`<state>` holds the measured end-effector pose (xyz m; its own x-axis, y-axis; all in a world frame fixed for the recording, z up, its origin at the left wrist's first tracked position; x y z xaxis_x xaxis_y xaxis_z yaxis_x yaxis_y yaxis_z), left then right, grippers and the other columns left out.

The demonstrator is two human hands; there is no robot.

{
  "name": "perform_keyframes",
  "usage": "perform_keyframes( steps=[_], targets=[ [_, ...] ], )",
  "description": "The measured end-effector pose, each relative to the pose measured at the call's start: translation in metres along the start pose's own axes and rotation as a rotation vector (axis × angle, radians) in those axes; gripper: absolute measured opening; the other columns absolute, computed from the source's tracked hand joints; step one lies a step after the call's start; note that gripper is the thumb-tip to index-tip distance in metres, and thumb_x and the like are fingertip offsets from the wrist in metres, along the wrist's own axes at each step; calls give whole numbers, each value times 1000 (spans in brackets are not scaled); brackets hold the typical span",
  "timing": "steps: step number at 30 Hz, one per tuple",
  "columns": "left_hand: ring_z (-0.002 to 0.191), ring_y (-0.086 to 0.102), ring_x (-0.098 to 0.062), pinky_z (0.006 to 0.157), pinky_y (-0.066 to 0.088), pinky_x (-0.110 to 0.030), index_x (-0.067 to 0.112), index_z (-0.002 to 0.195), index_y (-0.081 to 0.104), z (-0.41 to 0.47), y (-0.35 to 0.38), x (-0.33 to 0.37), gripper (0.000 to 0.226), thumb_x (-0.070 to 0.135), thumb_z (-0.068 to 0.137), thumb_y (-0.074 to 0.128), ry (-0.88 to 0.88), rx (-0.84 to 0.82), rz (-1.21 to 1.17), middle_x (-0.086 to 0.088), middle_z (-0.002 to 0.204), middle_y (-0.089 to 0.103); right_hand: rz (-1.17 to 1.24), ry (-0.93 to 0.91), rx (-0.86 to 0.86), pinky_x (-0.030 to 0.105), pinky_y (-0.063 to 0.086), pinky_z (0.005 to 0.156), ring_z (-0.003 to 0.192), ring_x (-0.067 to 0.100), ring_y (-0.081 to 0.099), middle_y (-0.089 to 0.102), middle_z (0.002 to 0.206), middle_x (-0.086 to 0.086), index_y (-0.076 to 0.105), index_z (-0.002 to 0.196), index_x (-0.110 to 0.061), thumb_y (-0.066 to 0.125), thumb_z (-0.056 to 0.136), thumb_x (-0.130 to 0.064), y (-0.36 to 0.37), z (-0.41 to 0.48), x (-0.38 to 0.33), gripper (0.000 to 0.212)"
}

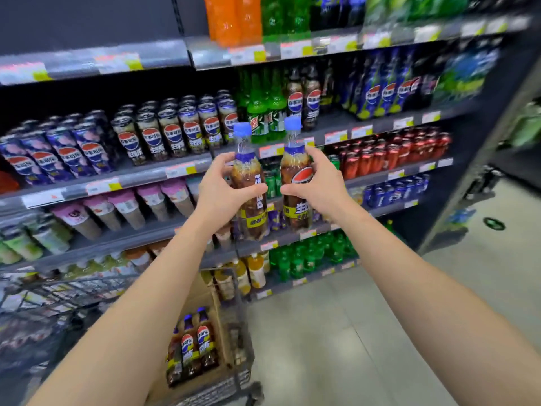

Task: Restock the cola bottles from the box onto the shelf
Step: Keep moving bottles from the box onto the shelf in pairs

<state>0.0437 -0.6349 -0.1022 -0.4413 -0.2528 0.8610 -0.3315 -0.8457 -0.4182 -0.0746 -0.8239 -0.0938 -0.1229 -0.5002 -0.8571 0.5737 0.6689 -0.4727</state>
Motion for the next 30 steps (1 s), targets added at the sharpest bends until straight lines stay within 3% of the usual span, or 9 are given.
perform_keyframes(
  steps=[7,10,14,18,22,26,30],
  targets=[
    [122,59,-17,103,51,-39,34,142,47,11,81,58,88,47,69,93,28,1,12,4,134,60,1,-27,-2,35,44,108,135,17,47,48,151,-5,34,153,-30,93,67,-34,-96,18,33,105],
    [120,59,-17,99,52,-37,33,145,45,24,107,74,88,45,71,92,40,-10,21,2,136,60,25,-36,14,40,50,104,123,14,58,58,138,-11,39,148,-33,93,64,-36,-119,37,46,100],
    [122,57,-16,101,50,-37,30,147,46,53,140,83,91,45,70,93,39,-23,43,3,137,58,49,-25,5,26,46,93,111,6,54,51,122,-17,38,149,-28,92,70,-27,-143,69,64,96],
    [124,54,-15,103,48,-38,30,149,44,94,174,79,92,45,72,92,37,-30,50,9,132,54,63,-8,-54,38,50,102,119,13,56,53,134,-15,37,150,-32,94,66,-29,-155,117,88,102],
    [119,56,-16,95,47,-28,29,146,47,147,209,61,88,42,71,93,17,-37,36,5,131,57,83,14,-51,38,49,102,117,12,56,53,131,-17,37,150,-31,93,67,-23,-160,178,115,100],
    [101,60,-2,73,43,-8,30,141,49,200,238,45,81,34,74,93,-4,-32,16,14,117,58,88,17,-58,40,53,98,116,15,60,60,128,-13,43,146,-30,96,61,-26,-158,250,134,101],
    [100,58,12,79,48,-10,28,143,50,243,253,39,85,37,71,94,-27,-20,16,11,123,63,87,16,-92,44,57,92,117,19,62,60,136,-9,41,147,-39,95,47,-43,-152,315,142,114]
  ],
)
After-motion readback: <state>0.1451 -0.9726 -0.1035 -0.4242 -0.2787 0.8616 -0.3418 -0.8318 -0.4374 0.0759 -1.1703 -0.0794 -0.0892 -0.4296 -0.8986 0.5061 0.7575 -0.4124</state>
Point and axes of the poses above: each hand's wrist, its own z-axis towards the middle knuckle, its own y-axis out of the palm, x = y × z, the point moved 1 cm from there along z, towards the middle knuckle
